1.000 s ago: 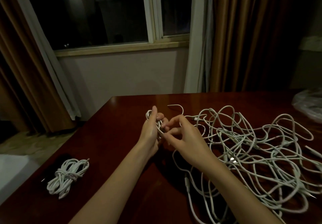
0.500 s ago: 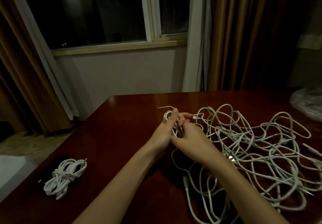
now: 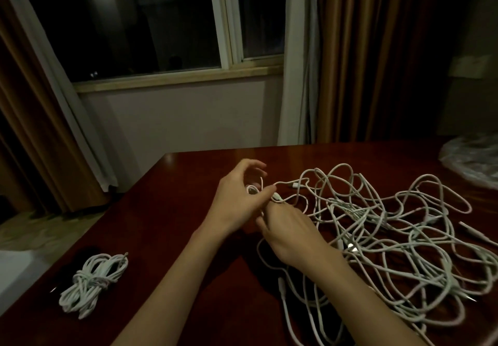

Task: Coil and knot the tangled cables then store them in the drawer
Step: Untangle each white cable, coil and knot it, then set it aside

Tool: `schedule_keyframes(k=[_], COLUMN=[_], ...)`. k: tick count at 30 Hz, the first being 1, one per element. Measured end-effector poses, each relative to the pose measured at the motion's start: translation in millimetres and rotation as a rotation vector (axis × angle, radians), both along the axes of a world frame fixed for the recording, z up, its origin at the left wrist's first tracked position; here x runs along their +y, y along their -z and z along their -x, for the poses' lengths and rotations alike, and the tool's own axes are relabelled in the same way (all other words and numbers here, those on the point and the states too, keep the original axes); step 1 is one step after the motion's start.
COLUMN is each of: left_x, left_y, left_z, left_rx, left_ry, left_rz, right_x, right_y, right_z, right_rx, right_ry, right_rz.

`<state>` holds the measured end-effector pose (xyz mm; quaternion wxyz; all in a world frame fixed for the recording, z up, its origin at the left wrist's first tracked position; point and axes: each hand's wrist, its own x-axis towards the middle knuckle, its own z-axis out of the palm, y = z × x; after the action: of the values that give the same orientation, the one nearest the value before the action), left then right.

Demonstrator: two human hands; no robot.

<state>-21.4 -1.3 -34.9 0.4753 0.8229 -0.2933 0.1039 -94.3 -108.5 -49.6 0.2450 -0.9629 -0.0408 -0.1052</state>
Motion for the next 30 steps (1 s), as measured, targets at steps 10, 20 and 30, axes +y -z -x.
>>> schedule_keyframes(k=[10, 20, 30], left_x=[16, 18, 8], left_y=[3, 0, 6], left_z=[-13, -14, -11], left_rx=[0.019, 0.268, 0.263], left_ry=[-0.261, 0.108, -0.109], left_rz=[-0.392, -0.018, 0.378], right_x=[-10, -25, 15], right_y=[-3, -19, 10], right_z=[-5, -6, -18], right_rx=[-0.089, -0.341, -0.138], right_ry=[-0.099, -0.059, 0.056], right_rz=[-0.074, -0.609, -0.574])
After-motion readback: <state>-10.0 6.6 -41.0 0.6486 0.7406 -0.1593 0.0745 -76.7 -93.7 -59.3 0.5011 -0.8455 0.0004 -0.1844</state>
